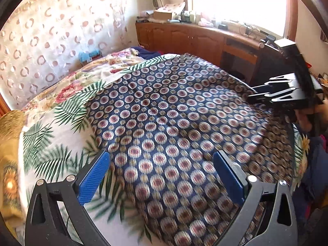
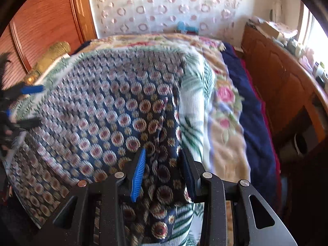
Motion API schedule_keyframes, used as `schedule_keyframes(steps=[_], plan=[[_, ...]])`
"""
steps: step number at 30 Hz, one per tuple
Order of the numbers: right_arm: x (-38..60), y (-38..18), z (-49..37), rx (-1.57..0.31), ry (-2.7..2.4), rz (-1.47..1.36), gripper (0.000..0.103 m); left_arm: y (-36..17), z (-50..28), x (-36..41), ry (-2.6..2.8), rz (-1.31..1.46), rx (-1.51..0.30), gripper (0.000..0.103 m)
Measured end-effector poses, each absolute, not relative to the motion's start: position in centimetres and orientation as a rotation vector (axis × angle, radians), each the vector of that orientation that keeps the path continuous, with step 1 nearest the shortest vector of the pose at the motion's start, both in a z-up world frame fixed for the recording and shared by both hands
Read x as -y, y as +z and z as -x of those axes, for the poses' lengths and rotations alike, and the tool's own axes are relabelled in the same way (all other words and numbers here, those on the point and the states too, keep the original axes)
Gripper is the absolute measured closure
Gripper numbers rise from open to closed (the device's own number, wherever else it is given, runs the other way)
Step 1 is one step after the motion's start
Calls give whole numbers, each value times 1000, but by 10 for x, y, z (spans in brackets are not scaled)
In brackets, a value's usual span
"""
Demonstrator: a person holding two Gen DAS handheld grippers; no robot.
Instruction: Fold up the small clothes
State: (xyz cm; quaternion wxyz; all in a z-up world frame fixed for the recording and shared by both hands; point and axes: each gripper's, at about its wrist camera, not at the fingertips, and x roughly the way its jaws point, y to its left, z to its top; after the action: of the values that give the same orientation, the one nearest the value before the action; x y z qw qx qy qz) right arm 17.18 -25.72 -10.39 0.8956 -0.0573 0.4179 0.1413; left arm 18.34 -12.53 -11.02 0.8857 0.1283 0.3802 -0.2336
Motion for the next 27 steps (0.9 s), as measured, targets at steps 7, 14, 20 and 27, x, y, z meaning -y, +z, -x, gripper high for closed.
schedule_keyframes(steps=[7, 14, 20, 27], plan=[[265, -101, -144, -821, 244, 81, 66, -118, -136, 106, -494, -195, -826, 7], [256, -84, -100, -765, 250, 46, 53, -140, -101, 84, -517, -92, -909, 20], [241, -77, -69, -713, 285, 53, 43, -146, -80, 86, -522, -102, -905, 39], [212, -79, -44, -698, 358, 73, 41, -148, -67, 88, -593, -61, -909, 84]])
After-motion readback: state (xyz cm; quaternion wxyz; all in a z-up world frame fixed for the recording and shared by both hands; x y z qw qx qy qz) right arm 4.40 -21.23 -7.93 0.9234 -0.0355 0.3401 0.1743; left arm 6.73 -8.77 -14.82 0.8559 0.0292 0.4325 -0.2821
